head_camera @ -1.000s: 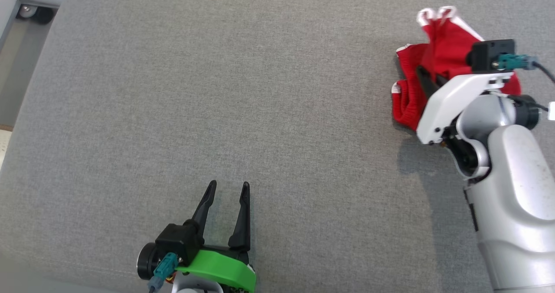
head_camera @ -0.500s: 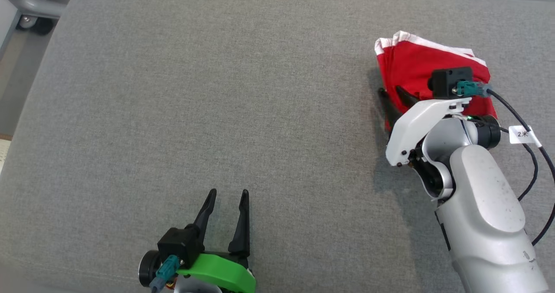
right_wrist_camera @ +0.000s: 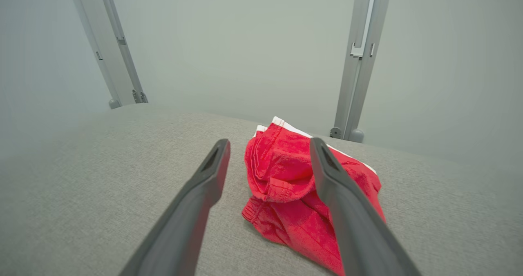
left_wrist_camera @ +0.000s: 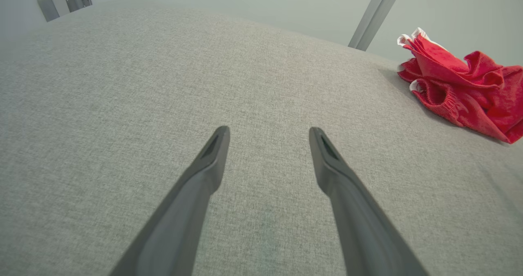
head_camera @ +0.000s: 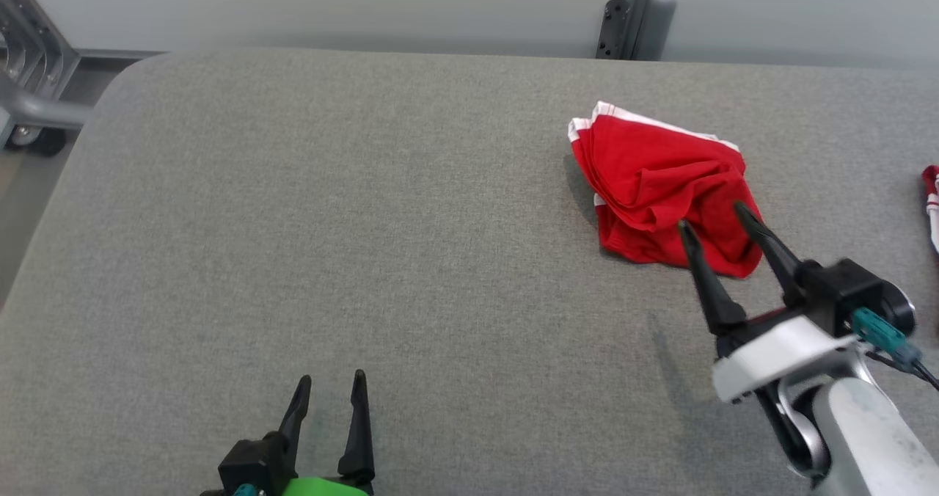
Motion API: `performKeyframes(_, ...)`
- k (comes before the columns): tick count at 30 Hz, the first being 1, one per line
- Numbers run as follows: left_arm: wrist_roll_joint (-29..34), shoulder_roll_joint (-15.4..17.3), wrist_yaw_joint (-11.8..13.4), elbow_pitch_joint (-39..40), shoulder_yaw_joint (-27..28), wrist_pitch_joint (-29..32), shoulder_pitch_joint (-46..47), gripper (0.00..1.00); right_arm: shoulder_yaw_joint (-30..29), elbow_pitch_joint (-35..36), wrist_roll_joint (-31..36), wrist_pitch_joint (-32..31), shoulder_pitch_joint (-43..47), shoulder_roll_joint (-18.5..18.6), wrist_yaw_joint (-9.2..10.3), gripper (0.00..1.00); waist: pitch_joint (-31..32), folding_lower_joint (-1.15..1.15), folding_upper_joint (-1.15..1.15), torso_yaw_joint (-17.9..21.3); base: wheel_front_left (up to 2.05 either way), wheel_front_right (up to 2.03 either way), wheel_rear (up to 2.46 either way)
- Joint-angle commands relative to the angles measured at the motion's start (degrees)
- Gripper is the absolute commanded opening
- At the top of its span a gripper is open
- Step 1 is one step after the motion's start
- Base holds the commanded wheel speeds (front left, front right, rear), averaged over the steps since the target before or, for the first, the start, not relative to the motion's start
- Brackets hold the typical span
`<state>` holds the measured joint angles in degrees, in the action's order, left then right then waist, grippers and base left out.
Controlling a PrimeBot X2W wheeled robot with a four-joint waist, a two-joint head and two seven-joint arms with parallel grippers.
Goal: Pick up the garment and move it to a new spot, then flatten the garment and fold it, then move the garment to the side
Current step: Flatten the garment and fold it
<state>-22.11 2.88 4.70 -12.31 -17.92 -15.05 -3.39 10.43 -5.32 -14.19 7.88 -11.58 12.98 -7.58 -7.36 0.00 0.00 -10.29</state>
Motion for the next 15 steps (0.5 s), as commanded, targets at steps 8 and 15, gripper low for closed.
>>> performKeyframes(8, 2.52, 0.13, -0.68, 3.55, 5.56, -0.11, -4.61, 1.00, -8.52, -5.84, 3.18, 7.23, 10.70, 2.87, 0.13, 1.00, 7.54, 0.00, 0.00, 5.28, 0.00, 0.00, 0.00)
performKeyframes(15, 2.79, 0.09, -1.91, 4.87, 7.13, -0.08, -5.57, 1.00, -14.99, -4.01, 3.00, 7.29, 13.27, 1.04, 0.13, 1.00, 7.57, 0.00, 0.00, 5.93, 0.00, 0.00, 0.00)
